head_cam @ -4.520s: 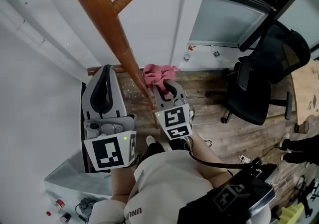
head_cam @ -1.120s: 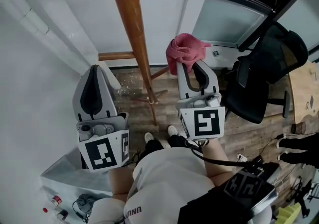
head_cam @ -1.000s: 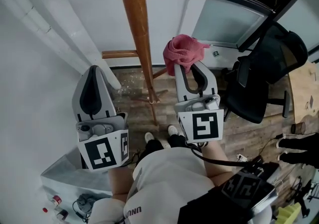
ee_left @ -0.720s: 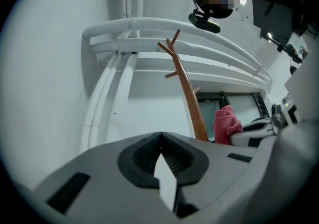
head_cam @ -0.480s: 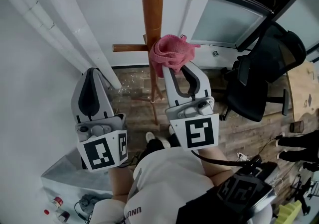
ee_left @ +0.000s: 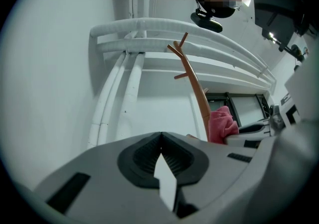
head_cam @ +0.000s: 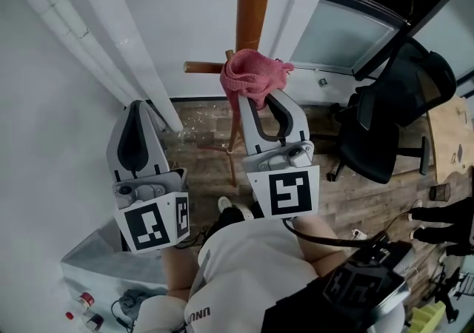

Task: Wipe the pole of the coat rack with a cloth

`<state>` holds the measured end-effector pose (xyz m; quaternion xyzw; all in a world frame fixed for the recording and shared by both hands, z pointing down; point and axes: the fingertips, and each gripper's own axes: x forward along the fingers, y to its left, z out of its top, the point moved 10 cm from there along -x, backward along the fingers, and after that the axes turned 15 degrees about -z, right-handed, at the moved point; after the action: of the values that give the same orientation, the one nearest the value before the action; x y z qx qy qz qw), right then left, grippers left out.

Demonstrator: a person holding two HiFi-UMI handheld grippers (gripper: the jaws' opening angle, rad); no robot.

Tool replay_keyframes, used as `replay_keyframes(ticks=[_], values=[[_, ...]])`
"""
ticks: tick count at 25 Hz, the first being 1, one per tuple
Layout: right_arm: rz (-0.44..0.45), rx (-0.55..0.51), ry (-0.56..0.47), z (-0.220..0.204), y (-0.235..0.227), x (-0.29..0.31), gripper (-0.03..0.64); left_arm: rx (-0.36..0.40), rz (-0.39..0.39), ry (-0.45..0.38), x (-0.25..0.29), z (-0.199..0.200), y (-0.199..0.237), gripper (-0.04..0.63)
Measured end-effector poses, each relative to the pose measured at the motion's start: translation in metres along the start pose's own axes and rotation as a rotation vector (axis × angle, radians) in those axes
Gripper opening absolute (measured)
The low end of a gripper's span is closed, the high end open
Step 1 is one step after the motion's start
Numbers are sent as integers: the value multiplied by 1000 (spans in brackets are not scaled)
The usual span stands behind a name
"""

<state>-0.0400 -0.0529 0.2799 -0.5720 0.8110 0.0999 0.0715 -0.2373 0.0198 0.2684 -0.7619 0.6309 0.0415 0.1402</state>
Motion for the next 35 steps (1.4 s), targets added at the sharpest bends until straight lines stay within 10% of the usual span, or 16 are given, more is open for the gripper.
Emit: replay_keyframes(ticks=[35], values=[[135,39,-43,14,48,18,71,6,62,5,-14,-2,20,15]])
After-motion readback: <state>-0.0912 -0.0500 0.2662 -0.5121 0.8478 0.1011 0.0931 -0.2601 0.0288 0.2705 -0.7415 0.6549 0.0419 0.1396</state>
